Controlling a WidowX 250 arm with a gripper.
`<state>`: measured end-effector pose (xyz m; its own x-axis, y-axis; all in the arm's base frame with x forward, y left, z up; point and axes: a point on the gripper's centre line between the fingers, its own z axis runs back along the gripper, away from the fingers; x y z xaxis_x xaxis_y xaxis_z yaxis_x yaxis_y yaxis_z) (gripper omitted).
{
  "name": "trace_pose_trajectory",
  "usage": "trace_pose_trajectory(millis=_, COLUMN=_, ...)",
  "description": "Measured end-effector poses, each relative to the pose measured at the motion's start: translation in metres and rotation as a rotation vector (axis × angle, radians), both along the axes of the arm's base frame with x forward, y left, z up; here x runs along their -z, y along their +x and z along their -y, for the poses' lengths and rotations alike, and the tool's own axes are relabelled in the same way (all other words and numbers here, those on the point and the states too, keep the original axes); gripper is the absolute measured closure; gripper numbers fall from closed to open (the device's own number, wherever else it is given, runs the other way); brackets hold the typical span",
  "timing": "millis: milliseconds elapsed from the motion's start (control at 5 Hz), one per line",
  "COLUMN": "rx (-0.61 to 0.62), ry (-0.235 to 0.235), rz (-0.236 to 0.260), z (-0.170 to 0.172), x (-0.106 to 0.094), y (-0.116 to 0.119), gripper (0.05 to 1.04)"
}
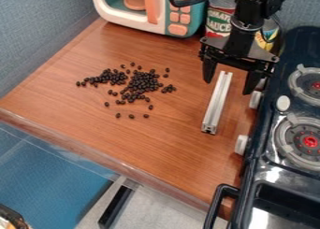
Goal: Sweep into pile
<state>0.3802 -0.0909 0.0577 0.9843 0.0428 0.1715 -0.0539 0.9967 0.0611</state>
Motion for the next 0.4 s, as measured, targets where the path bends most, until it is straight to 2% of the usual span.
trace_pose_trajectory(millis=200, rx=0.002, ry=0.007, rz=-0.042, z=0.000, x=0.016, y=-0.005, gripper=0.083)
trace_pose_trajectory(millis=400, rx=0.012, ry=-0.031, rz=-0.084, z=0.000, x=0.028, y=-0.019, gripper=0.083)
